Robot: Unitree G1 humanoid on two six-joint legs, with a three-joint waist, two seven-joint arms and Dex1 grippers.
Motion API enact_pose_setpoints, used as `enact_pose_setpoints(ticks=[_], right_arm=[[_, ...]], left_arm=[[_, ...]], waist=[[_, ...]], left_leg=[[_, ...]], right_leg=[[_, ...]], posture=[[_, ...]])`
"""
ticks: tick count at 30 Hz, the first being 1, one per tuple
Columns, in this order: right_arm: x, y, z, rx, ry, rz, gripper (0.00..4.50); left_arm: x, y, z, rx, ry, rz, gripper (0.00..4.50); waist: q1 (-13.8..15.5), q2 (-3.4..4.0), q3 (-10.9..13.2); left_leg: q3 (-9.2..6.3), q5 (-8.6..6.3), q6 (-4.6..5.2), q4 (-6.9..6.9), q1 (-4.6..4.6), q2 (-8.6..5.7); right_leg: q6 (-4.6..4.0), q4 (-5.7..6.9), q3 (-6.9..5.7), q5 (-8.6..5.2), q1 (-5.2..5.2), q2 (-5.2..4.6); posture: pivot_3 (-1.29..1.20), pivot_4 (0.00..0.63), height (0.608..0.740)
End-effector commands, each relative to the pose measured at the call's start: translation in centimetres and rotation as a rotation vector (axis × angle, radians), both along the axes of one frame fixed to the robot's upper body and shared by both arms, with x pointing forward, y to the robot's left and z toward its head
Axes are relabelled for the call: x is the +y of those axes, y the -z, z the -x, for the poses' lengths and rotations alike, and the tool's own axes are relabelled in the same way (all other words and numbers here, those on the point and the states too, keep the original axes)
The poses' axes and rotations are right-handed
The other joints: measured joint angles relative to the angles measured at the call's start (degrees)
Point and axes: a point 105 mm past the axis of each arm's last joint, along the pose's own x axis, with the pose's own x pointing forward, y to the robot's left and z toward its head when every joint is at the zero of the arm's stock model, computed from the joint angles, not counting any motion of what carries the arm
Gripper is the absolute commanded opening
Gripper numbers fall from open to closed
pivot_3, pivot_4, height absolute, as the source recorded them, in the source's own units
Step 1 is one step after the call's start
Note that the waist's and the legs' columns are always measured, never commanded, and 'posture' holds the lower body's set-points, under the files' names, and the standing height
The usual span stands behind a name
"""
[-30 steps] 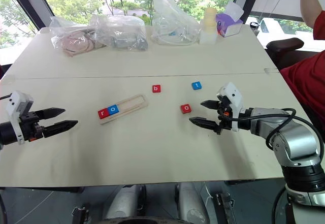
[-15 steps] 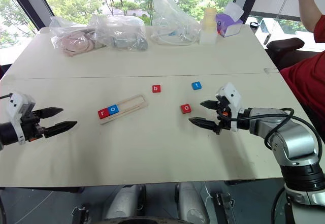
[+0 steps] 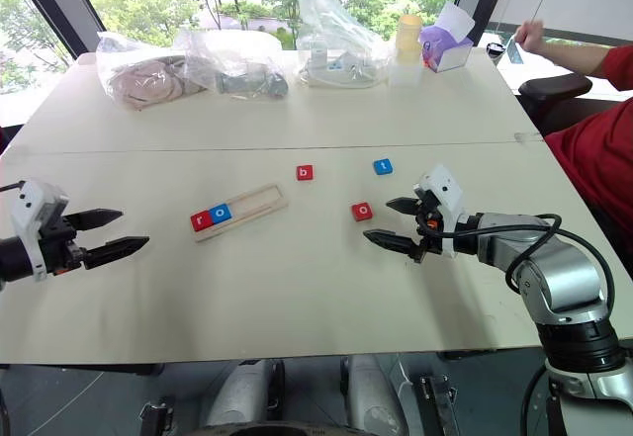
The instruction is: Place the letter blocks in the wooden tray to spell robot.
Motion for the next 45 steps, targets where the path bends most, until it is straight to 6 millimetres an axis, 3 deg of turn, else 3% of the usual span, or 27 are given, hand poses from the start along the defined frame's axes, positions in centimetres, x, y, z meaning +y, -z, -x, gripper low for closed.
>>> enact_pose_setpoints(ticks=[1,9,14,20,29,33,35,38,42,45], right_arm=[[2.3,-1.1,0.6,-0.034,-0.082,-0.040,4.43],[9.6,0.0,2.2,-0.054,-0.203,-0.095,4.43],[11.6,0.8,2.9,-0.063,-0.208,-0.097,4.43],[11.5,0.8,2.6,-0.071,-0.184,-0.098,4.43],[11.0,0.8,2.2,-0.081,-0.159,-0.087,4.43],[10.8,0.8,2.1,-0.082,-0.147,-0.087,4.50],[10.6,0.8,2.0,-0.083,-0.139,-0.085,4.50],[10.0,0.7,1.7,-0.088,-0.117,-0.079,4.50],[8.9,0.6,1.0,-0.097,-0.073,-0.071,4.50],[6.3,-0.7,-0.4,-0.108,0.035,-0.126,4.50]], left_arm=[[-0.5,-0.2,-1.1,-0.036,0.088,-0.109,4.50],[-3.7,1.7,-4.4,-0.047,0.272,-0.167,4.50],[-4.8,3.5,-5.5,-0.046,0.319,-0.200,4.50],[-5.8,4.9,-6.1,-0.044,0.344,-0.202,4.50],[-6.5,8.1,-5.1,0.032,0.381,-0.240,4.50],[-6.3,8.2,-4.9,0.052,0.365,-0.192,3.23],[-6.2,8.2,-4.8,0.053,0.361,-0.192,3.12],[-6.1,7.6,-5.2,0.033,0.348,-0.181,3.12],[-7.2,5.2,-5.6,-0.025,0.404,-0.149,3.12],[-8.6,3.2,-4.9,-0.058,0.584,-0.240,3.12]], waist=[[0.1,0.00,0.0],[0.0,0.00,0.0],[0.0,0.00,0.0],[0.1,-0.02,0.0],[0.1,0.04,-0.1],[0.1,0.06,-0.2],[0.1,0.06,-0.2],[0.1,0.06,-0.3],[0.1,0.06,-0.3],[0.2,0.00,-0.3]], left_leg=[[0.00,0.00,0.00,0.00,0.00,-0.02],[0.00,0.00,0.00,0.00,-0.05,-0.05],[0.01,0.00,0.00,0.02,-0.07,-0.05],[0.00,0.00,0.00,0.08,-0.08,-0.06],[0.00,0.00,0.00,0.08,0.01,-0.06],[-0.01,0.00,0.01,0.09,0.02,-0.07],[-0.02,0.00,0.01,0.11,0.03,-0.07],[-0.01,0.00,0.01,0.12,0.05,-0.07],[-0.03,0.00,0.01,0.12,0.04,-0.07],[-0.04,0.00,0.01,0.14,-0.04,-0.08]], right_leg=[[0.00,0.00,0.00,0.00,0.00,0.01],[0.17,0.01,-0.01,0.10,-0.03,0.10],[0.18,0.02,-0.01,0.11,-0.05,0.09],[0.19,0.07,-0.02,0.11,-0.05,0.09],[0.20,0.15,-0.01,0.11,0.00,0.08],[0.20,0.16,-0.01,0.11,0.02,0.08],[0.20,0.18,-0.01,0.11,0.03,0.08],[0.20,0.19,-0.01,0.11,0.03,0.08],[0.20,0.21,-0.02,0.11,0.03,0.10],[0.21,0.19,-0.02,0.10,0.00,0.10]], posture=[[0.00,0.150,0.740],[0.00,0.150,0.740],[0.00,0.150,0.740],[0.00,0.150,0.740],[0.00,0.150,0.740],[0.00,0.150,0.740],[0.00,0.150,0.740],[0.00,0.150,0.740],[0.00,0.150,0.740],[0.00,0.150,0.740]])
